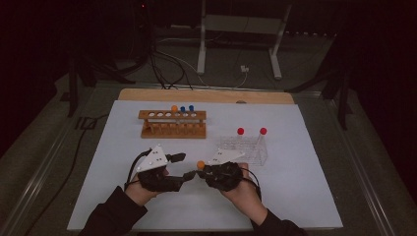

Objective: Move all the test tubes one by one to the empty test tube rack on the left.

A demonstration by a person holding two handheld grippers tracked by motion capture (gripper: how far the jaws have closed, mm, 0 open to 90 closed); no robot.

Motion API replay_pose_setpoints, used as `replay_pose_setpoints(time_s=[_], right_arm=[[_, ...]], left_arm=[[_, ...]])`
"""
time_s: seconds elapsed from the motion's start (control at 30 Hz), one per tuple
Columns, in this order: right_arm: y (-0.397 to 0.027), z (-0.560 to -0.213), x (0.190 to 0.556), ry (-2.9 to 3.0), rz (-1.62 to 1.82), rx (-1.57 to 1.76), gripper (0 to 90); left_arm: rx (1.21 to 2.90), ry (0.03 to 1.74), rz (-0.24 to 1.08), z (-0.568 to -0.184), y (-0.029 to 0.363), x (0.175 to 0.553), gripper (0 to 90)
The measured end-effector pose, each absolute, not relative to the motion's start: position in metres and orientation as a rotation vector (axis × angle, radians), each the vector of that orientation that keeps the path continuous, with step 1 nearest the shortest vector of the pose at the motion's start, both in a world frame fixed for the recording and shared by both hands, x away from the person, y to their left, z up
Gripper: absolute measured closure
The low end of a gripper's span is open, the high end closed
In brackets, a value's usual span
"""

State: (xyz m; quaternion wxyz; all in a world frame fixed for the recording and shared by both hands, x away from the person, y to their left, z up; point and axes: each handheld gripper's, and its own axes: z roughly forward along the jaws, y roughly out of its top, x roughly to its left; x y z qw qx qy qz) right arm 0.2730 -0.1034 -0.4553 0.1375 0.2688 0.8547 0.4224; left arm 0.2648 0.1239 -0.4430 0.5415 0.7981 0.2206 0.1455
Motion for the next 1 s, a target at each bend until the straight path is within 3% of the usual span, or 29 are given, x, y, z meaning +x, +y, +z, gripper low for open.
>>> replay_pose_setpoints(time_s=[0.5,0.63,0.9,1.0], right_arm=[[-0.098,-0.455,0.268,2.489,1.23,0.752,74.5],[-0.099,-0.454,0.268,2.486,1.23,0.754,74.5],[-0.1,-0.453,0.269,2.477,1.243,0.751,74.3],[-0.102,-0.452,0.269,2.462,1.272,0.757,69.1]], left_arm=[[1.941,0.482,0.347,-0.445,0.103,0.272,60.1],[1.949,0.463,0.327,-0.446,0.102,0.272,70.4],[1.943,0.456,0.341,-0.444,0.103,0.273,71.9],[1.938,0.461,0.358,-0.441,0.105,0.273,72.0]])
